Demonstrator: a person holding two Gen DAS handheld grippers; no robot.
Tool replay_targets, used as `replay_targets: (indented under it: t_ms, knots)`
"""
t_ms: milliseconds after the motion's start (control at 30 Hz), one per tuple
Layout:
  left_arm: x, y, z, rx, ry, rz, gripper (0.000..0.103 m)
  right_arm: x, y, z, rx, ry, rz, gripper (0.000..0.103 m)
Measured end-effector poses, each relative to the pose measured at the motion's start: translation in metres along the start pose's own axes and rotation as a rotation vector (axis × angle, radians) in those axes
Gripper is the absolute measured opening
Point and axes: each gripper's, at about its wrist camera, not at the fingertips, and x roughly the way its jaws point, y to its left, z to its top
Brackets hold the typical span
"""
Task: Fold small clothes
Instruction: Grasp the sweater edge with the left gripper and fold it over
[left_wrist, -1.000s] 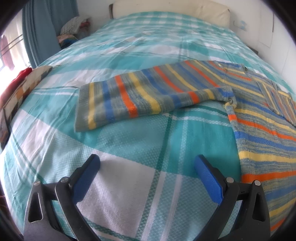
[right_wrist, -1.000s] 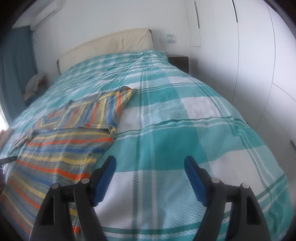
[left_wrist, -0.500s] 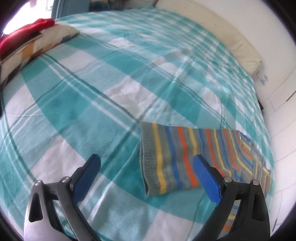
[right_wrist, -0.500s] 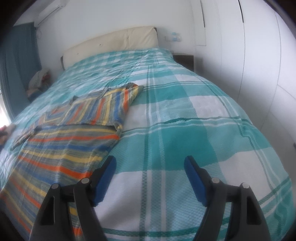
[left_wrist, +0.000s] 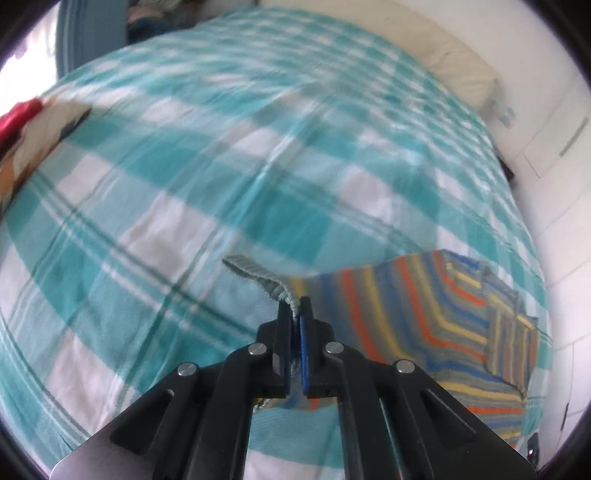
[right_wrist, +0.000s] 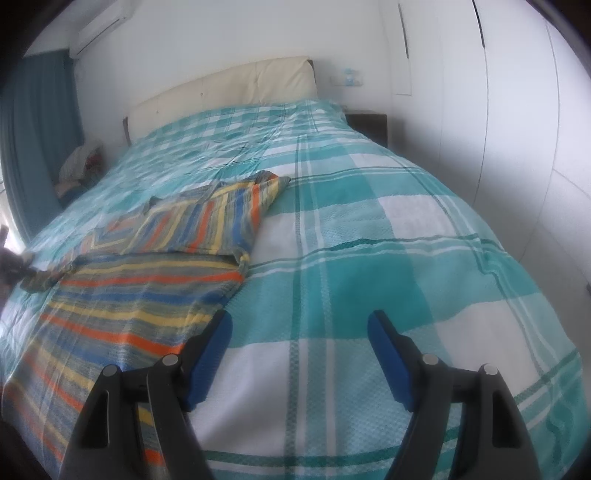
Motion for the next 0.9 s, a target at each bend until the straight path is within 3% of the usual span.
replay_targets:
  t_ms: [100,233,467,500,533,567,600,633,767,900]
  knots:
    - [-0.029,-0.082,0.016,0.188,-0.056,-0.077,0.002,0.003,-0.001,0.001,0.021,0.010,0.017,0.075]
    - [-0.041,-0.188,0.012,0.393,-0.065,-0.190,0.002,0.002,-0.002,0.000,0.026,0.011,0.019,0.075]
    - [0.003,-0.310,-0.044,0.595,0.030,-0.335,0.004,0.001,-0.006,-0.002,0.036,0.008,0.001,0.075]
    - [0.015,-0.320,-0.053,0.604,0.069,-0.344,0.013,0.001,-0.007,-0.002,0.038,0.010,0.000,0.075]
    - [0.026,-0.328,-0.063,0.607,0.105,-0.331,0.037,0.001,-0.007,-0.001,0.039,0.011,0.000,0.075]
    - [0.033,-0.330,-0.072,0.605,0.125,-0.303,0.052,0.001,-0.008,-0.001,0.040,0.010,-0.001,0.075]
    - [0.038,-0.328,-0.077,0.598,0.121,-0.274,0.074,0.001,-0.008,-0.001,0.040,0.010,0.000,0.075]
    - [0.037,-0.322,-0.081,0.590,0.096,-0.256,0.081,0.001,-0.008,-0.001,0.039,0.009,0.002,0.075]
    - [0.027,-0.280,-0.076,0.529,0.073,-0.225,0.083,-0.001,-0.009,-0.002,0.041,0.011,0.014,0.075]
    - [0.007,-0.207,-0.068,0.449,0.007,-0.106,0.093,0.001,-0.008,0.000,0.052,0.021,0.038,0.075]
